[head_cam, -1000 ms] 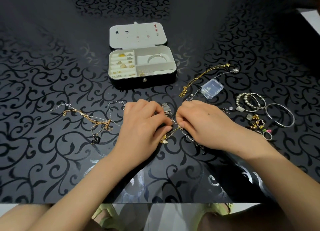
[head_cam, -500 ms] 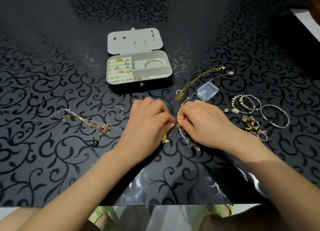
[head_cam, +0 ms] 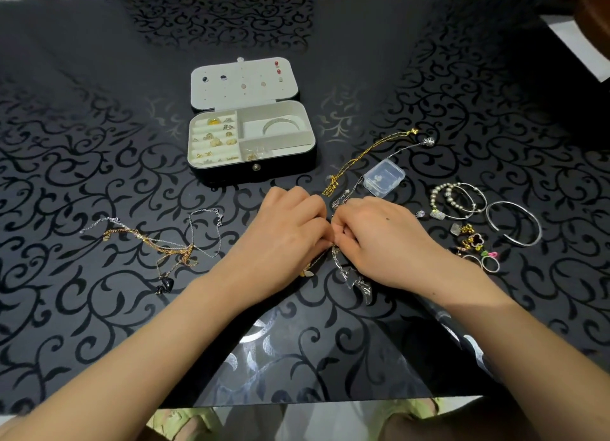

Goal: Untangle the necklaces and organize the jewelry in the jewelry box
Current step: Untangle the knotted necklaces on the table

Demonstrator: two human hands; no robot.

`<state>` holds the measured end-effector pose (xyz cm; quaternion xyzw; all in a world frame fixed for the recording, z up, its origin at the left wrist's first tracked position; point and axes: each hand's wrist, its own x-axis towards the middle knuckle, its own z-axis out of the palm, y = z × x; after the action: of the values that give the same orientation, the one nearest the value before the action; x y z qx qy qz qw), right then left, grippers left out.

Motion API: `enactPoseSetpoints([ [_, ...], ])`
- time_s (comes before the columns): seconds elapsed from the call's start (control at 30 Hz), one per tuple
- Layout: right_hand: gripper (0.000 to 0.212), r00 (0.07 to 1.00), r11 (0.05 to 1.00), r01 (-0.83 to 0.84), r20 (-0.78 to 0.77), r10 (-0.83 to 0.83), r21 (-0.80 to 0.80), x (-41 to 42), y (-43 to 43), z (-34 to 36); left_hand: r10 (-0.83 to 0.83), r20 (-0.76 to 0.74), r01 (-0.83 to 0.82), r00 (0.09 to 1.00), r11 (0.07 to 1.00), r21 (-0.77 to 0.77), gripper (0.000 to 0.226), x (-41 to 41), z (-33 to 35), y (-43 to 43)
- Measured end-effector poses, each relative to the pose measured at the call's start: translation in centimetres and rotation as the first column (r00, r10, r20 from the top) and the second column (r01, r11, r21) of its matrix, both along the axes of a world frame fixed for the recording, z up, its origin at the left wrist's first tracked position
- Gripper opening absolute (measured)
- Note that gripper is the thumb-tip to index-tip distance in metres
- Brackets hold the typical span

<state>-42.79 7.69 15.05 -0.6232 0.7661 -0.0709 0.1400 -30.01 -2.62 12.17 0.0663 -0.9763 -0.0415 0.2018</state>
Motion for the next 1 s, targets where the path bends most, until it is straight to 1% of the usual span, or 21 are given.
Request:
enactPoseSetpoints([
  [0.13,0.015,1.0,1.0,0.005,-0.023,-0.005,0.003,0.0,0.0,0.0,-0.036,0.029,0.037,0.999,0.999,-0.035,0.023,-0.1,0.0,-0.1],
  [0.3,0.017,0.999,1.0,0.025,-0.034,-0.025,0.008,0.1,0.0,0.1,-0.059,0.041,0.06,0.997,0.998,-0.008,0.021,-0.1,0.0,-0.3],
  [0.43,0.012,0.997,0.998,0.055,-0.045,-0.055,0.007,0.3,0.2,0.4,-0.041,0.041,0.04,0.998,0.999,0.031,0.023,-0.2,-0.1,-0.1],
  [0.53,0.019,0.994,0.996,0.094,-0.058,-0.093,0.015,0.2,0.1,0.5,-0.025,0.039,0.023,0.999,0.998,0.057,0.021,0.2,-0.2,-0.1],
  [0.67,0.02,0.994,0.995,0.102,-0.049,-0.101,0.021,0.2,0.2,0.6,-0.008,0.05,0.005,0.999,0.998,0.064,0.016,0.9,-0.2,-0.2],
  [0.8,0.02,0.995,0.995,0.097,-0.029,-0.096,0.013,0.1,0.2,0.7,0.022,0.049,-0.026,0.999,0.997,0.078,0.019,1.4,-0.4,-0.1],
  [0.87,0.018,0.996,0.996,0.092,-0.012,-0.092,0.014,0.0,0.2,0.7,0.04,0.038,-0.043,0.998,0.994,0.098,0.017,1.6,-0.6,-0.1],
  [1.0,0.007,0.997,0.997,0.075,0.012,-0.075,-0.016,-0.2,0.3,0.8,0.062,0.019,-0.064,0.998,0.987,0.146,0.018,1.7,-0.7,-0.1],
])
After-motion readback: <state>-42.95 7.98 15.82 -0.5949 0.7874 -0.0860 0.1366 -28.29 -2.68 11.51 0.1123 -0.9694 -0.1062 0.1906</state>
